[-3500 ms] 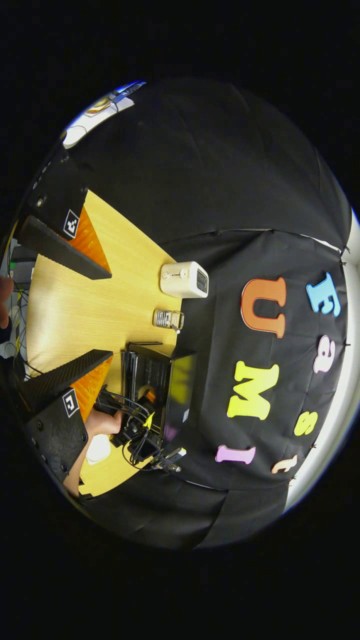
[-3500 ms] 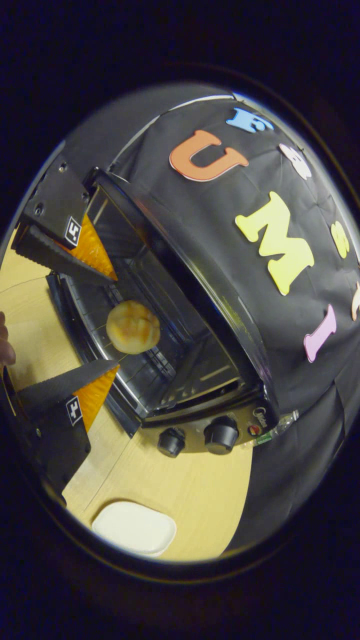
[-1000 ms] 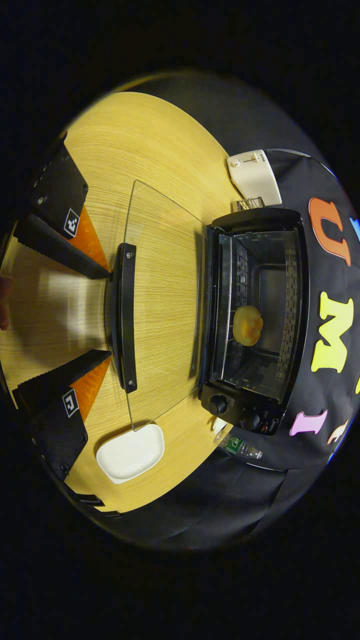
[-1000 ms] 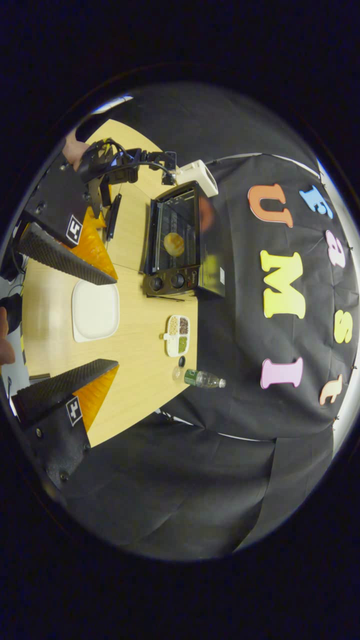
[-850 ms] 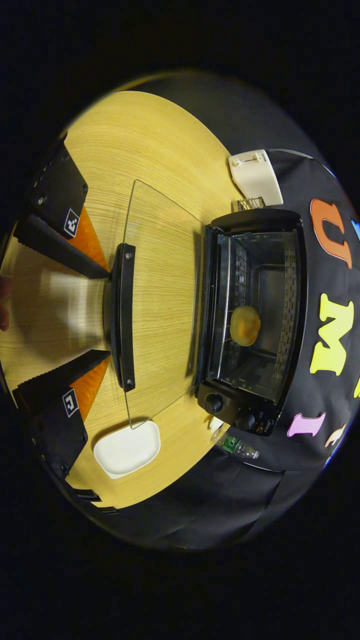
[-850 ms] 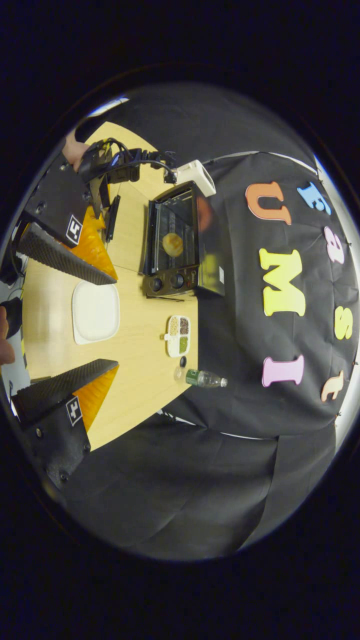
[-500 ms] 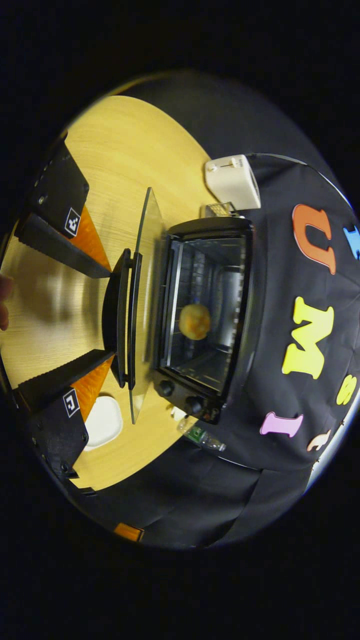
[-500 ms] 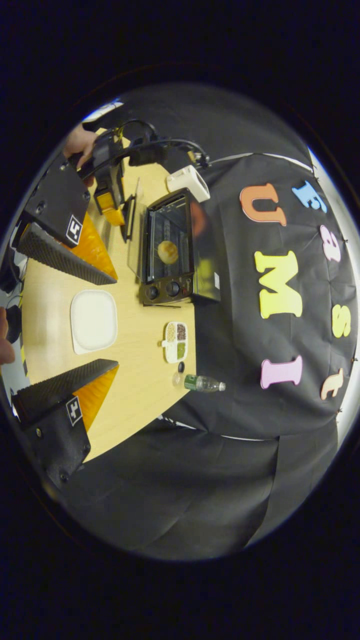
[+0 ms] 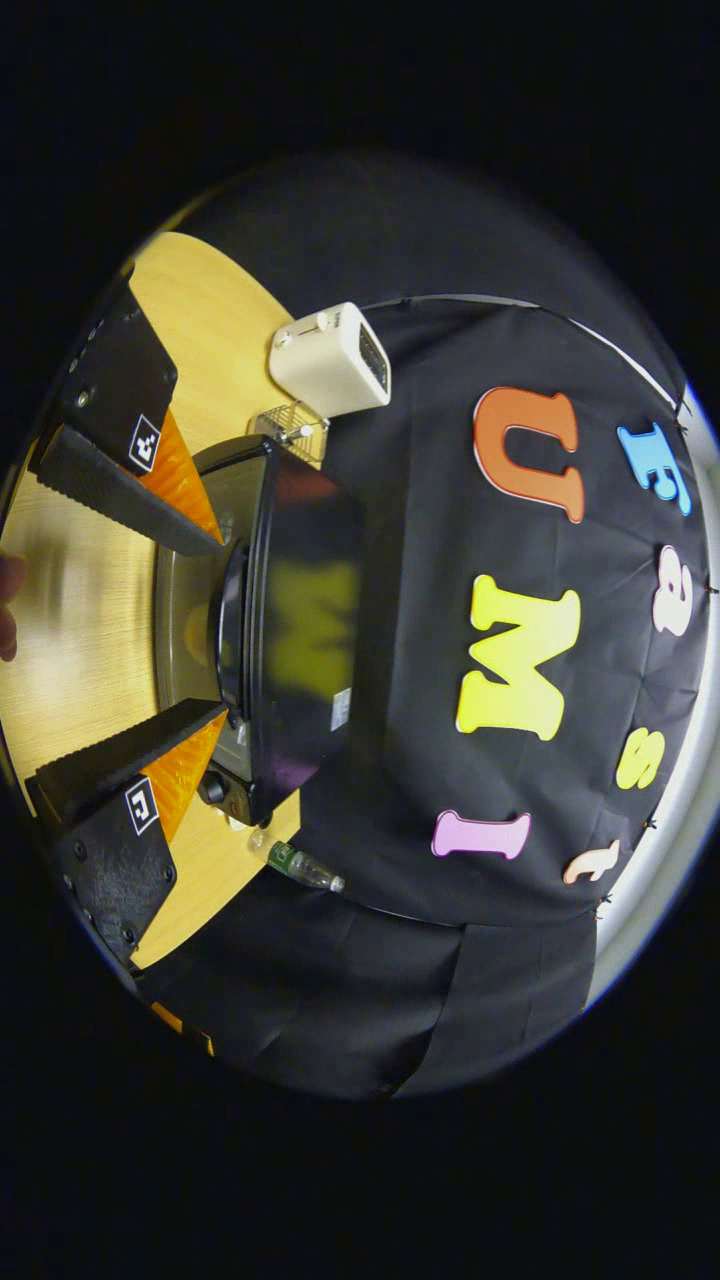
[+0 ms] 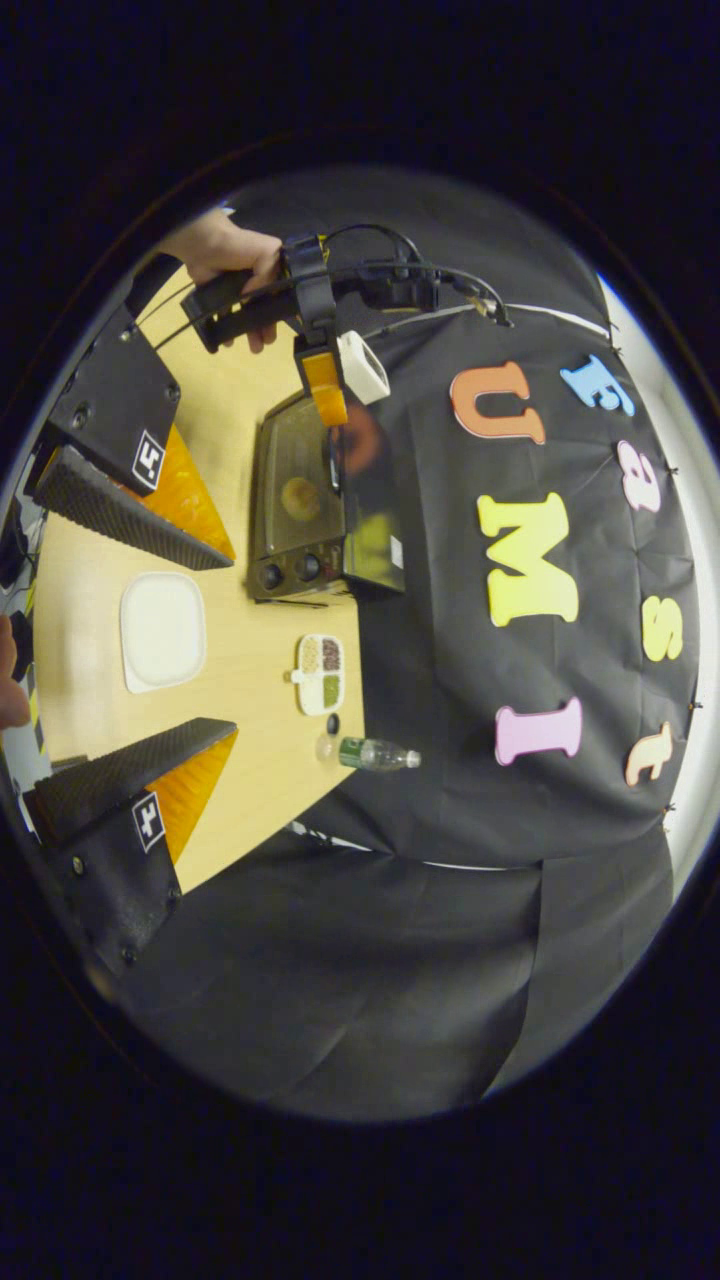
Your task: Open the electric oven with the left hand, put the food in, and close the electric oven.
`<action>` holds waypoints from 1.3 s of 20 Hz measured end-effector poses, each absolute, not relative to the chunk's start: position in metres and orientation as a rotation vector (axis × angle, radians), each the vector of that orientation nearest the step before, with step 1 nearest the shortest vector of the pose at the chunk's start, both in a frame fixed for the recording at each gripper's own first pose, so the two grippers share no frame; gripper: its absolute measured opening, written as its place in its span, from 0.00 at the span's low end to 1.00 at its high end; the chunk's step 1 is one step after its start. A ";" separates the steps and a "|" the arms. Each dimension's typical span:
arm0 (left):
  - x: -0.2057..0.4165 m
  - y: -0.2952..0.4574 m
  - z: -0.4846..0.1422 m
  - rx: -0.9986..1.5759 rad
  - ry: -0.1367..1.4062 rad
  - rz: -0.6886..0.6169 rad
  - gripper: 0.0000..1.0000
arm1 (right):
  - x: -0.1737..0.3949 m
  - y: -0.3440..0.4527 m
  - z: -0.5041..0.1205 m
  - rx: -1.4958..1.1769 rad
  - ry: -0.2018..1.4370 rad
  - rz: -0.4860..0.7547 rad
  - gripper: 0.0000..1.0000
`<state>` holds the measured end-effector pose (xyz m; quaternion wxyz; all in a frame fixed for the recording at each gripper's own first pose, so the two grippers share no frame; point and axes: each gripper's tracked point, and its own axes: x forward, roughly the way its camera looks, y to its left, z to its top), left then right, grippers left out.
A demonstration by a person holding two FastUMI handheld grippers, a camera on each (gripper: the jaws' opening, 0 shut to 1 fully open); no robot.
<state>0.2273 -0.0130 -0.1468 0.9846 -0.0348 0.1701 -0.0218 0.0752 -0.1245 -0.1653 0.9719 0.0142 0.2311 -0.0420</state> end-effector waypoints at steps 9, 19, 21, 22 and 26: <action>0.161 -0.025 -0.016 -0.062 0.147 0.035 0.94 | 0.110 -0.123 -0.099 0.034 0.290 0.002 0.96; 0.009 -0.035 0.044 -0.050 0.033 -0.020 0.94 | 0.014 -0.072 -0.013 0.039 0.096 -0.013 0.97; -0.025 -0.032 0.042 -0.048 0.035 -0.018 0.94 | -0.015 -0.056 -0.009 0.032 0.087 -0.004 0.97; -0.041 -0.029 0.040 -0.042 0.032 -0.011 0.94 | -0.029 -0.047 -0.008 0.023 0.086 0.004 0.97; -0.096 -0.024 0.036 -0.056 0.016 0.010 0.94 | -0.080 -0.018 -0.011 0.014 0.090 0.029 0.97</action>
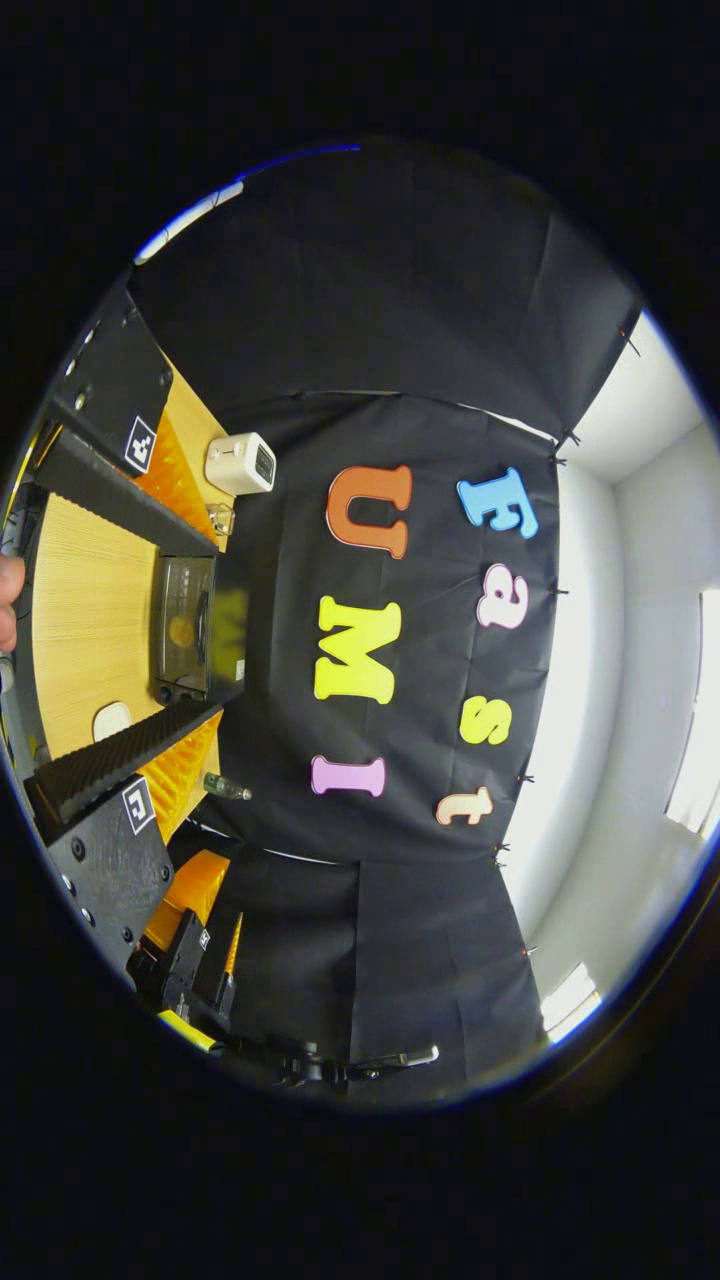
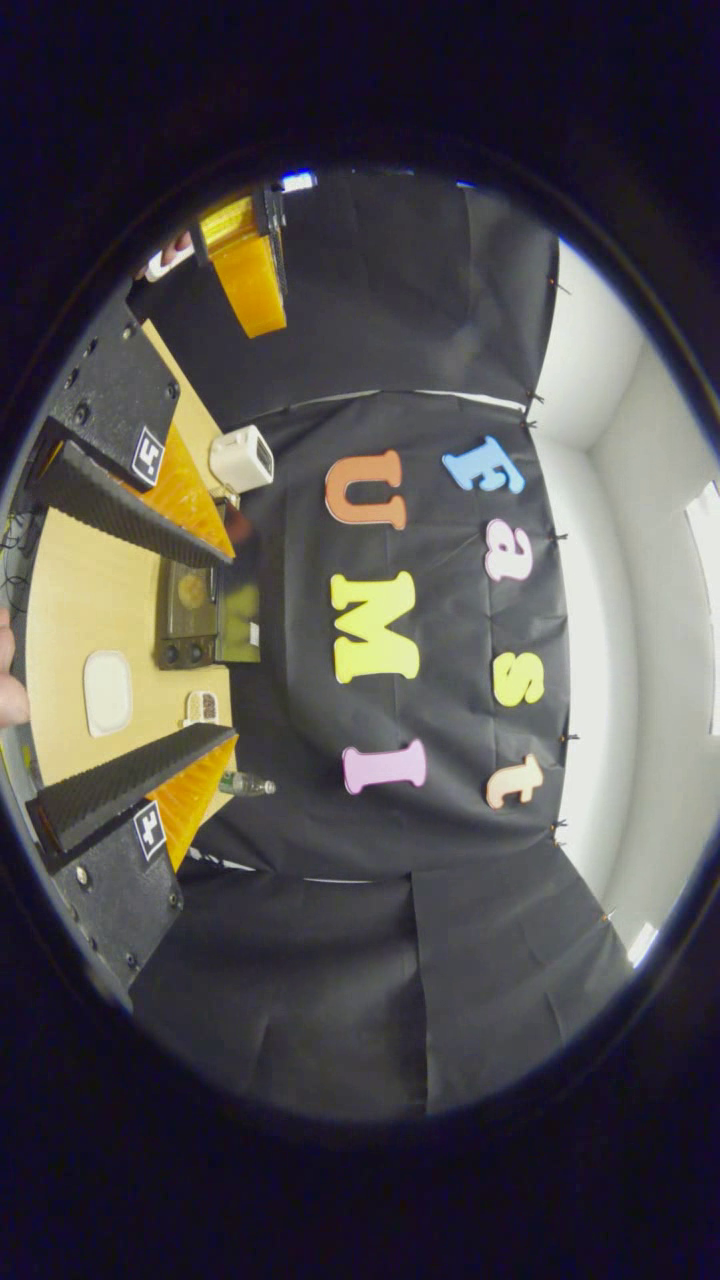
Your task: Open the electric oven with the left hand, put the food in, and close the electric oven.
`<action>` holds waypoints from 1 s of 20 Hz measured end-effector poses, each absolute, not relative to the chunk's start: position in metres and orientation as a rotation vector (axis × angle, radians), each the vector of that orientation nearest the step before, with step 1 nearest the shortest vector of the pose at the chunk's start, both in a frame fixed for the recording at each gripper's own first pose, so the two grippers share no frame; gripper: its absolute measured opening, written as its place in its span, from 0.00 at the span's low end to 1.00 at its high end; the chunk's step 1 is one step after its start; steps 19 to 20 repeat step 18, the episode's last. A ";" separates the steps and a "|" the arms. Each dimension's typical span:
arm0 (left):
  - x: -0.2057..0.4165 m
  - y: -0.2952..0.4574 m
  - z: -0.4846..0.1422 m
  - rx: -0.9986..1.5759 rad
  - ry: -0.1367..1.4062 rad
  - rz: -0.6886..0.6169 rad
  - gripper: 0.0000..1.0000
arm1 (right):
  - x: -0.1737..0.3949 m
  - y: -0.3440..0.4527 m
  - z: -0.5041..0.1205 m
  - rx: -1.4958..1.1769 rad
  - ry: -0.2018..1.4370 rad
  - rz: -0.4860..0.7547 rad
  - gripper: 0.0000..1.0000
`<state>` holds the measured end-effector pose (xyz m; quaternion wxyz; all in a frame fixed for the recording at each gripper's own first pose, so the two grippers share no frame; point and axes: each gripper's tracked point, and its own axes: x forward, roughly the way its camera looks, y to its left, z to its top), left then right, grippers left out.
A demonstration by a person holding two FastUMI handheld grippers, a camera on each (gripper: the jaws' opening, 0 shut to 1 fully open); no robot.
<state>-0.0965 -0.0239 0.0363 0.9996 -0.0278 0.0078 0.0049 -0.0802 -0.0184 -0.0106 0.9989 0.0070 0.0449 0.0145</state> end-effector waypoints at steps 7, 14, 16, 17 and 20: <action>-0.143 -0.016 0.031 -0.065 0.001 0.048 0.94 | -0.125 0.007 -0.016 0.009 0.091 0.074 0.96; -0.154 -0.017 0.019 -0.059 0.012 0.044 0.94 | -0.131 0.015 -0.012 0.007 0.066 0.087 0.96; -0.151 -0.018 0.017 -0.049 0.010 0.037 0.94 | -0.130 0.012 -0.013 0.009 0.062 0.077 0.96; -0.149 -0.019 0.016 -0.043 0.012 0.030 0.94 | -0.130 0.010 -0.013 0.009 0.061 0.071 0.96; -0.147 -0.021 0.016 -0.037 0.016 0.025 0.94 | -0.129 0.008 -0.014 0.009 0.063 0.064 0.96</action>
